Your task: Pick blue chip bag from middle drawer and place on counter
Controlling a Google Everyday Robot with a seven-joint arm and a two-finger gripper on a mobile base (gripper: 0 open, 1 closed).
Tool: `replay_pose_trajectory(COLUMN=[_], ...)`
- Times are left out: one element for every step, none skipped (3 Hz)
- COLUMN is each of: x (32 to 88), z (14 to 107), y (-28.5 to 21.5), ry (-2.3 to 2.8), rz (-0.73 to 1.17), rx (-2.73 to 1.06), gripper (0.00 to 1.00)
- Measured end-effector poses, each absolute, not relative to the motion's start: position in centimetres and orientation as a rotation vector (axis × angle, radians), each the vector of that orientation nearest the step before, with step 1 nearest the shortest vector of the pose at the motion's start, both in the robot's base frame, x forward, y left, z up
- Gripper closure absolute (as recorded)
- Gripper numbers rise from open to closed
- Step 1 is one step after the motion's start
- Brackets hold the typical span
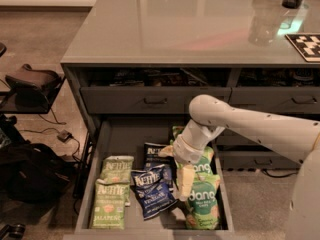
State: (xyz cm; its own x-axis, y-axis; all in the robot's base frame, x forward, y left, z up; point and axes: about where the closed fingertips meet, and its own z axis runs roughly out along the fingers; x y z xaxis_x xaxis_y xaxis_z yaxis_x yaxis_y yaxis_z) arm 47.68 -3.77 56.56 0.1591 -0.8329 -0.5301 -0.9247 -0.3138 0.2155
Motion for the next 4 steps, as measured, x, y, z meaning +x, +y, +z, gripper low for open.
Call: replay_pose_trajectory(x=[49.3, 50.7, 51.9, 51.4], z=[53.5, 51.4, 49.4, 48.2], y=[-4.3, -4.9, -4.1, -1.2], ry=[1.812, 1.868, 1.898, 1.843], rz=[0.831, 0.761, 0.741, 0.776], rx=[-2.192, -2.087, -1.994, -2.02], gripper=[0.0, 0.0, 0.0, 0.0])
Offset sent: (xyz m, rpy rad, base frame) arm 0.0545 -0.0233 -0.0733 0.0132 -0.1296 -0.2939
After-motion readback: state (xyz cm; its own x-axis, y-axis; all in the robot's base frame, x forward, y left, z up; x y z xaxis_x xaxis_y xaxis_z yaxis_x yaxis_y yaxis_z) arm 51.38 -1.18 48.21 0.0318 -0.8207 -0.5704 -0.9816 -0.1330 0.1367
